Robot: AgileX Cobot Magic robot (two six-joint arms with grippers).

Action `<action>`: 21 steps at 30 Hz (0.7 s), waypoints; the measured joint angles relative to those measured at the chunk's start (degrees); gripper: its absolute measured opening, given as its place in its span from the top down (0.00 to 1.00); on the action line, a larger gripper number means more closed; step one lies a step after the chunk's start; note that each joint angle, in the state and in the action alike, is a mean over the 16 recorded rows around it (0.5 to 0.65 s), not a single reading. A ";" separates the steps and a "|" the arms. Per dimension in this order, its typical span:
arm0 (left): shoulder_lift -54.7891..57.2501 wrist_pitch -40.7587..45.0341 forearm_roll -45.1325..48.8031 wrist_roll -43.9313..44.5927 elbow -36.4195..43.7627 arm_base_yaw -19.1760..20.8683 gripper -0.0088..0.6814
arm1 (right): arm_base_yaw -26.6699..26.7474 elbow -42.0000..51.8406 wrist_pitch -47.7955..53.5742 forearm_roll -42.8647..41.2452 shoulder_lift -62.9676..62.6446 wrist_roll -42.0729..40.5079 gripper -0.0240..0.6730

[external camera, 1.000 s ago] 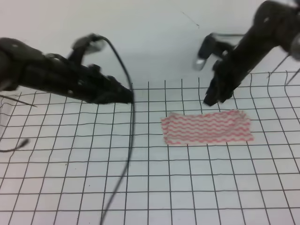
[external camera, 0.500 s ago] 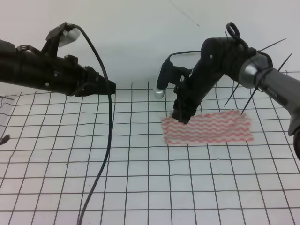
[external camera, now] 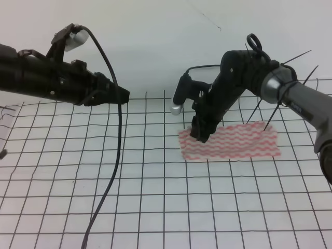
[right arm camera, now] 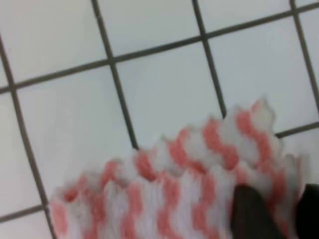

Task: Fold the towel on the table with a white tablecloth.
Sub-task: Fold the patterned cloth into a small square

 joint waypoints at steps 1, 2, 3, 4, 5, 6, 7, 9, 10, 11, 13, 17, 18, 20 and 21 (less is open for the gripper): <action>0.01 0.00 0.00 0.00 0.00 0.00 0.99 | 0.00 0.00 -0.06 0.07 0.09 -0.03 0.68; 0.02 -0.02 0.00 0.00 0.00 0.00 0.99 | 0.00 0.00 -0.15 0.14 0.14 -0.07 0.70; 0.04 -0.03 0.00 0.00 0.00 0.00 0.99 | 0.00 -0.01 -0.19 0.20 0.22 -0.14 0.72; 0.05 -0.05 0.00 0.00 0.00 0.00 0.99 | 0.00 -0.01 -0.26 0.27 0.27 -0.20 0.73; 0.06 -0.06 0.00 0.00 0.00 0.00 0.99 | 0.00 -0.01 -0.27 0.32 0.34 -0.27 0.75; 0.07 -0.07 0.00 0.00 0.00 0.00 0.99 | 0.00 -0.01 -0.31 0.39 0.38 -0.34 0.77; 0.07 -0.09 0.00 0.00 0.00 0.00 0.99 | 0.00 -0.01 -0.31 0.45 0.40 -0.41 0.80; 0.08 -0.12 0.00 0.00 0.00 0.00 0.99 | 0.00 -0.01 -0.29 0.56 0.45 -0.56 0.84; 0.08 -0.13 0.00 0.00 0.00 0.00 0.99 | 0.00 -0.01 -0.24 0.60 0.47 -0.65 0.85; 0.08 -0.14 0.00 0.00 0.00 0.00 0.99 | -0.01 -0.01 -0.18 0.62 0.51 -0.73 0.87; 0.08 -0.17 0.00 0.00 0.00 0.00 0.99 | -0.01 -0.01 -0.01 0.69 0.48 -0.90 0.89; 0.08 -0.22 0.00 0.01 0.00 0.00 0.99 | -0.01 -0.02 0.42 0.84 0.10 -1.20 0.93; 0.08 -0.22 0.00 0.02 0.00 0.00 0.99 | -0.01 -0.03 0.53 0.97 -0.02 -1.34 0.94; 0.08 -0.25 0.00 0.05 0.00 0.00 0.99 | -0.01 -0.04 0.81 1.42 -0.26 -1.61 0.95; 0.08 -0.27 0.00 0.07 0.00 0.00 0.99 | -0.01 -0.05 0.96 1.70 -0.39 -1.74 0.95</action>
